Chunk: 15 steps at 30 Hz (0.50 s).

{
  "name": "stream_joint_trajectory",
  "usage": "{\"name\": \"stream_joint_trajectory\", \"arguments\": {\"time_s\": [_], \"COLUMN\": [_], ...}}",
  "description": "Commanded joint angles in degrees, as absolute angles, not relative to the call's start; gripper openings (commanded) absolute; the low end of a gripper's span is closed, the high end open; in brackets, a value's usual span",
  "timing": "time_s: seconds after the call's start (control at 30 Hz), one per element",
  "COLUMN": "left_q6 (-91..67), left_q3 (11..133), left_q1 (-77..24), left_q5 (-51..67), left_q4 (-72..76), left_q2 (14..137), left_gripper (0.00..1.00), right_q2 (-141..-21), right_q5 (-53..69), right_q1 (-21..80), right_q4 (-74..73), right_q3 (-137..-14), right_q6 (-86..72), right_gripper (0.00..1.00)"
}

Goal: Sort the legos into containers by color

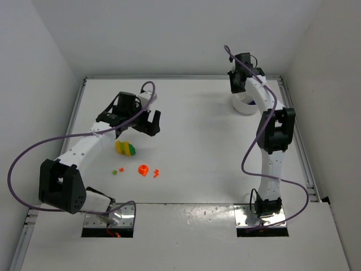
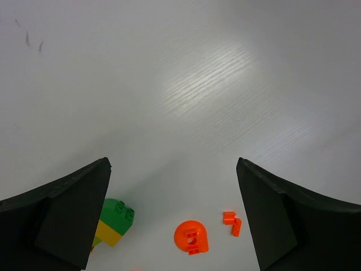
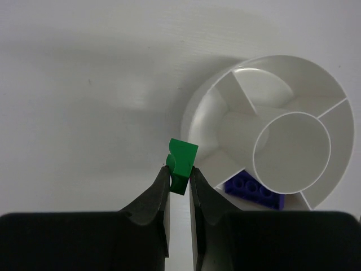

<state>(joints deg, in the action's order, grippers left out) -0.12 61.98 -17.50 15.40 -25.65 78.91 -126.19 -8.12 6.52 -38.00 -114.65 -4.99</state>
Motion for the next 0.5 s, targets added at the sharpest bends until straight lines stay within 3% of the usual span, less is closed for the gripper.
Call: {"name": "stream_joint_trajectory", "arguments": {"time_s": [0.0,0.23,0.47], "left_q6": [-1.8,-1.8,-1.8], "left_q3": [64.1,63.5,63.5], "left_q1": [-16.6,-16.1,-16.1], "left_q5": [14.8,15.3,15.3], "left_q4": [-24.3,-24.3,-23.7], "left_q2": [78.7,78.7,78.7], "left_gripper": [1.0,1.0,1.0], "right_q2": [-126.2,-128.3,-130.5], "right_q5": [-13.7,-15.6,-16.8], "right_q1": [6.0,5.4,5.4], "right_q4": [-37.2,-38.4,-39.7], "right_q3": [-119.0,-120.8,-123.0], "right_q6": [-5.5,-6.1,-6.1], "right_gripper": [0.0,0.0,0.16]}}
